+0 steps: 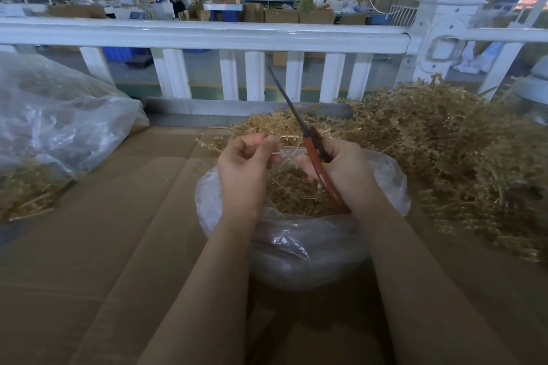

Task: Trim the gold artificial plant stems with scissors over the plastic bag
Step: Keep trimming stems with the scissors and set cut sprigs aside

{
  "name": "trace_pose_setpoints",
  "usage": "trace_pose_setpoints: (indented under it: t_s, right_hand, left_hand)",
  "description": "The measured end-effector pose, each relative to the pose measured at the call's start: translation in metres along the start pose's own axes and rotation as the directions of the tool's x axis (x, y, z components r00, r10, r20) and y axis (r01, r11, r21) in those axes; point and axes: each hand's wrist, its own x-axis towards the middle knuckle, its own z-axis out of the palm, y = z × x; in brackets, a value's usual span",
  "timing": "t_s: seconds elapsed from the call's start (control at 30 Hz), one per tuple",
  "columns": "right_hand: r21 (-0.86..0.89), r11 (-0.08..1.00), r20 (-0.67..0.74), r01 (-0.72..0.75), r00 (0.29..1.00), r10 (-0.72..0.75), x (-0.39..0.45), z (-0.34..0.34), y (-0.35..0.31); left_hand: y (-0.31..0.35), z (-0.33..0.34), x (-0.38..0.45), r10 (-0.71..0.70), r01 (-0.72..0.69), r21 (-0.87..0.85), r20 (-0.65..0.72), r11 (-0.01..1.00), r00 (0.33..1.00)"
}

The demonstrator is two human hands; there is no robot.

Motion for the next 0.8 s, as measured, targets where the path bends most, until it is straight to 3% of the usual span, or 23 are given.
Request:
trace_pose_setpoints:
  t_s: [0.13,0.27,0.5,0.8]
  right_hand:
    - [-0.063,0.997,-0.013,-0.040,0.999,0.039,0.004,0.002,0.009]
    - [-0.161,0.987,0.003,-0.006,1.000,0.007,0.005,0.000,0.015]
    - [-0.453,0.880,0.014,0.144,0.988,-0.154,-0.004,-0.001,0.007]
    - [-0.485,0.861,0.020,0.154,0.986,-0.165,-0.005,-0.006,0.018]
  left_hand:
    - [0.001,-0.001,0.000,-0.124,0.131,-0.085,0.093,0.988,0.988]
    - [0.002,-0.004,0.003,-0.158,0.170,-0.125,0.099,0.978,0.982]
    - [-0.004,-0.009,0.009,-0.104,0.107,-0.167,0.022,0.980,0.994]
    - [-0.006,-0.012,0.012,-0.005,0.010,-0.129,0.036,0.992,0.999]
